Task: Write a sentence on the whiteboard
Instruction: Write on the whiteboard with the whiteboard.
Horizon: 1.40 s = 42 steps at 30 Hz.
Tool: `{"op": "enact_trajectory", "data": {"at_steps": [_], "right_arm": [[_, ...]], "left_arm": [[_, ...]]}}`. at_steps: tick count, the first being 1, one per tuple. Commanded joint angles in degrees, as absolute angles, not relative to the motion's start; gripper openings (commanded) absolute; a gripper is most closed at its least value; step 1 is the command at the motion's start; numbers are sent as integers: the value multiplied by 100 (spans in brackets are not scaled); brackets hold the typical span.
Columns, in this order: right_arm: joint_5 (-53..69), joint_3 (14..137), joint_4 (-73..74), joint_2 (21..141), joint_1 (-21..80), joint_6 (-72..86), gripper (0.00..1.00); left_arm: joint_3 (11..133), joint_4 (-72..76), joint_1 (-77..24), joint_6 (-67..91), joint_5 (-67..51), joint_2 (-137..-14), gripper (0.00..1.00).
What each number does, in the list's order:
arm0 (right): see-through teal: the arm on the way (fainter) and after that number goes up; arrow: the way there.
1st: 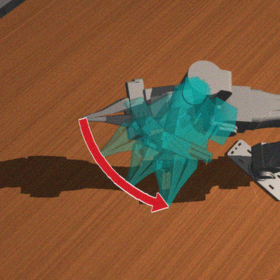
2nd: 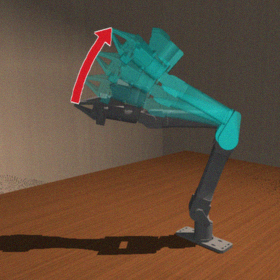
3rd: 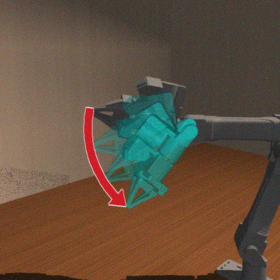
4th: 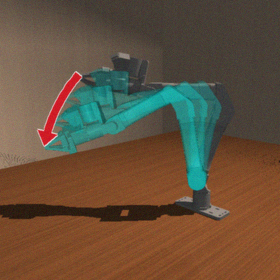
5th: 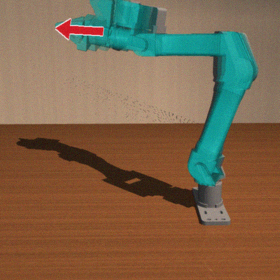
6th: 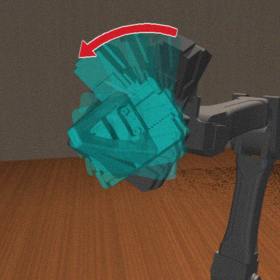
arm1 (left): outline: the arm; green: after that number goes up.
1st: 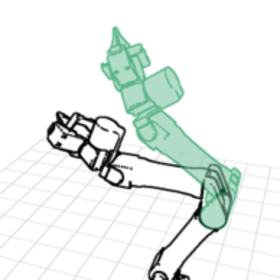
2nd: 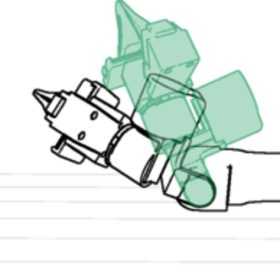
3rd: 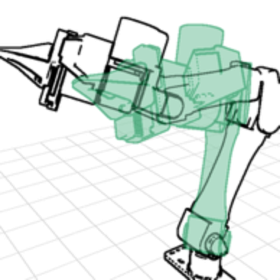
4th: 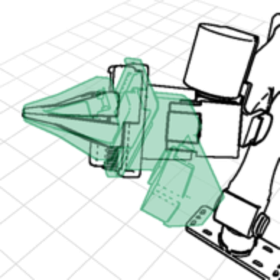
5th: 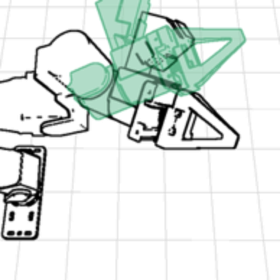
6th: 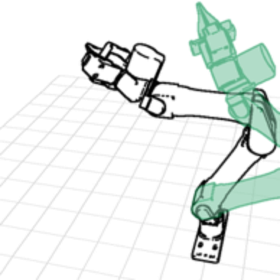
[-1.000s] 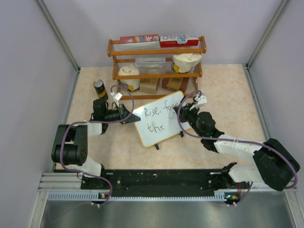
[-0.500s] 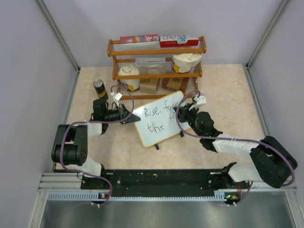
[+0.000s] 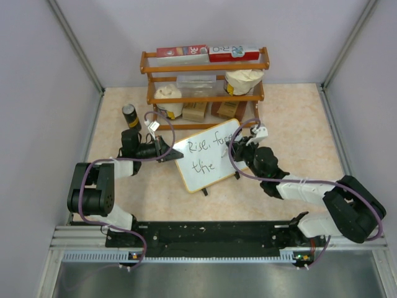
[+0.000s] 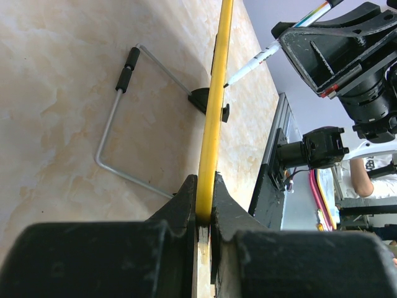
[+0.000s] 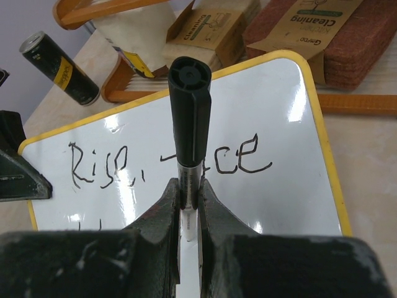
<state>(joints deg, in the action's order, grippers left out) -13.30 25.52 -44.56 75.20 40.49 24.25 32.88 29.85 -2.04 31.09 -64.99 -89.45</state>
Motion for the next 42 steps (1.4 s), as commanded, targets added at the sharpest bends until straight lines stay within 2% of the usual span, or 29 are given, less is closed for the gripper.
{"op": "enact_trajectory", "data": {"at_steps": [1,14,42], "right_arm": [[-1213,2584,-4632,7708,4122,2496,0],[-1011,2505,-4342,7594,4122,2566,0],[-1512,2610,-3841,7462,4122,2461,0]], "left_arm": [[3085,2487,-53,2514,-5423,-9106,0],[3085,2487,-53,2514,-5432,-9123,0],[3102,2479,-61,2514,-5440,-9123,0]]}}
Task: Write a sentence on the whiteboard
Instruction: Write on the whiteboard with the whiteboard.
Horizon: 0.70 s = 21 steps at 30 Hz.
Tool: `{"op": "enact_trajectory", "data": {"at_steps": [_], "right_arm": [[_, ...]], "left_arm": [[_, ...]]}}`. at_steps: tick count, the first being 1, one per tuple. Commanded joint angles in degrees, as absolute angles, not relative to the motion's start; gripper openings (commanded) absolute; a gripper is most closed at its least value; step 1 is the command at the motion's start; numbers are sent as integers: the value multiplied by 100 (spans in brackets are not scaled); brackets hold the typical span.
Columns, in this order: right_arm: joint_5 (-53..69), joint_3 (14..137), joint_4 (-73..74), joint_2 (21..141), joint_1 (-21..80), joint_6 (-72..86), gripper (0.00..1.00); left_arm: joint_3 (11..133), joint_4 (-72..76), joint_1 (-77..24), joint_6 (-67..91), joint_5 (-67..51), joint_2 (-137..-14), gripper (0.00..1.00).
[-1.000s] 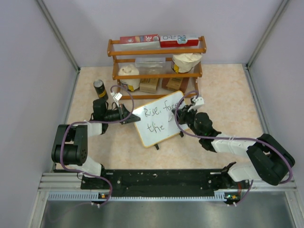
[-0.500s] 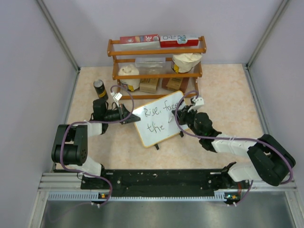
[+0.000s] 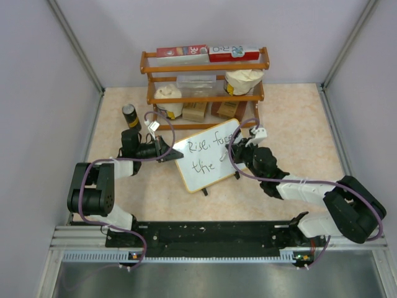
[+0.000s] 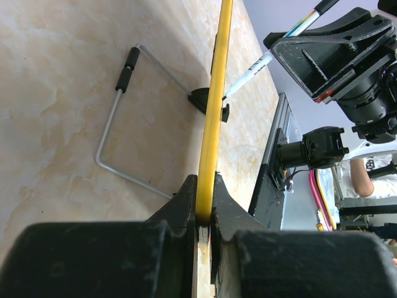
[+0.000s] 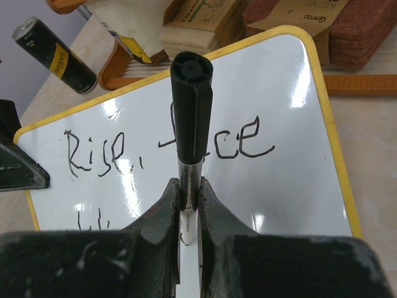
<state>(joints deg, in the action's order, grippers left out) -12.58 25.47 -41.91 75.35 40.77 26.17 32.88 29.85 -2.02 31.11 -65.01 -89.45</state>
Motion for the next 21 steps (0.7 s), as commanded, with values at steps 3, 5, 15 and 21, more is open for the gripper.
{"op": "enact_trajectory", "data": {"at_steps": [3,5,15,21], "right_arm": [[-1512,2680,-3850,7436,4113,2417,0],[-1494,2733,-3815,7409,4113,2426,0],[-1459,2962,-3762,7365,4034,2417,0],[-1494,3067,-3630,7199,4025,2373,0]], "left_arm": [[3094,2487,-53,2514,-5440,-9123,0],[3094,2479,-53,2514,-5432,-9132,0],[3085,2487,-53,2514,-5440,-9123,0],[3102,2479,-53,2514,-5440,-9132,0]]}}
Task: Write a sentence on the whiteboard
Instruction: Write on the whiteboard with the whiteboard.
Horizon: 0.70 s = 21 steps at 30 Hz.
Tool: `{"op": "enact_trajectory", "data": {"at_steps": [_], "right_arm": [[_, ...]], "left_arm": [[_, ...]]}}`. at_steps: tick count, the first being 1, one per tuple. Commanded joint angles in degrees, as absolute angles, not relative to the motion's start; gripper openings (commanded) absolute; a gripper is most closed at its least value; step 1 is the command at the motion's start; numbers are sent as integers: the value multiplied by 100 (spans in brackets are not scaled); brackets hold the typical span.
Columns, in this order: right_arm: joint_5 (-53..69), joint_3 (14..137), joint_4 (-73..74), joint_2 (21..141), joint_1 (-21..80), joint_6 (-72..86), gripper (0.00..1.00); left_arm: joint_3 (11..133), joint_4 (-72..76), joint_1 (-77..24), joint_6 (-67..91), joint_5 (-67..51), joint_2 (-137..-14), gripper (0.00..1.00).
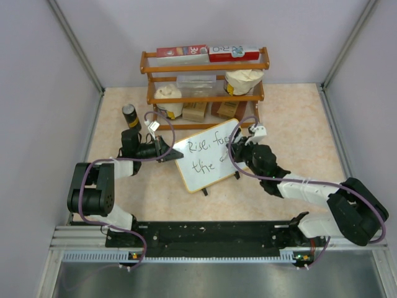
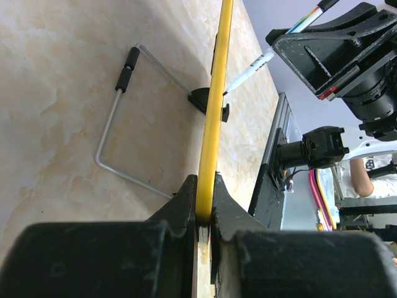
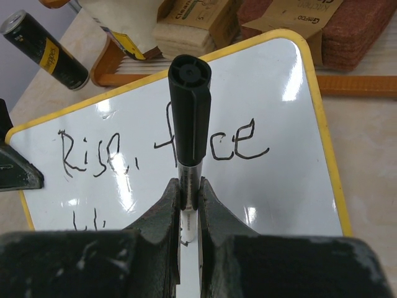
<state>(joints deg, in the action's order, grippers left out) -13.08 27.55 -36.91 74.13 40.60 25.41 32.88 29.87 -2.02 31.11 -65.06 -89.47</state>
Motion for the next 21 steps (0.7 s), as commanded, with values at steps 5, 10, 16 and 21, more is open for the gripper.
{"op": "enact_trajectory", "data": {"at_steps": [5,10,16,21], "right_arm": [[-1485,3146,-3568,7067,3999,2294,0],[-1476,3260,-3595,7022,3990,2268,0],[-1433,3480,-3604,7268,3920,2294,0],[-1389,3595,-3595,7550,3867,2347,0]], "left_arm": [[3103,2478,-53,2514,-5449,-9141,0],[3102,2479,-53,2514,-5449,-9141,0],[3102,2479,-53,2514,-5449,-9141,0],[3111,2479,-53,2514,-5458,-9141,0]]}}
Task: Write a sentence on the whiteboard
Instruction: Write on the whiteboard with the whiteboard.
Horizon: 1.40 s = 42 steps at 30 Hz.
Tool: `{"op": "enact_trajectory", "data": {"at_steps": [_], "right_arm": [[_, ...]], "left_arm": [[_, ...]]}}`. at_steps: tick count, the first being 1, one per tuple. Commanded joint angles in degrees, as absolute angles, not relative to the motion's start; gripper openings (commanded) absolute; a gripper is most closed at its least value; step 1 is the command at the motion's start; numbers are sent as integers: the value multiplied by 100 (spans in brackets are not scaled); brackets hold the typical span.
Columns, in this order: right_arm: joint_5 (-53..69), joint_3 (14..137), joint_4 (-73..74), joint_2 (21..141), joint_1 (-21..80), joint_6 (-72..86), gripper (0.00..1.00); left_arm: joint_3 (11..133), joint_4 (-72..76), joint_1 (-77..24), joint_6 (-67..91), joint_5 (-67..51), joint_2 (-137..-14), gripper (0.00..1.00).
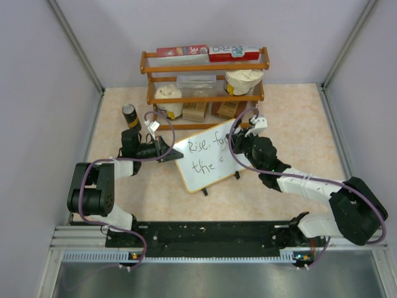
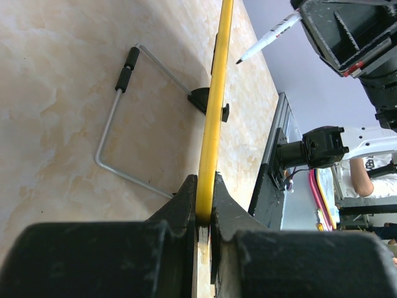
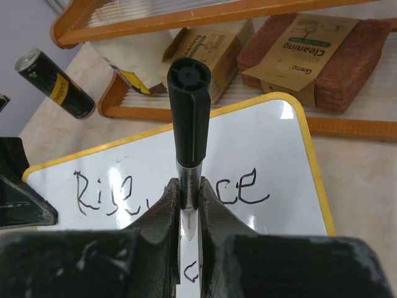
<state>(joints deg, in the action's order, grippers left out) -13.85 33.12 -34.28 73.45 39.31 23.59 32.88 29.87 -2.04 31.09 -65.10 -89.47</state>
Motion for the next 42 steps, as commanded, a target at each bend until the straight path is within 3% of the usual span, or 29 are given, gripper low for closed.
{"op": "enact_trajectory", "data": {"at_steps": [1,42], "right_arm": [[-1363,3621,-3595,7602,3867,2347,0],[-1318,2892,-3322,7480,3858,2540,0]], "left_arm": [[3111,2479,-53,2514,-5467,-9149,0],[3111,2479,-53,2514,-5467,-9158,0]]}}
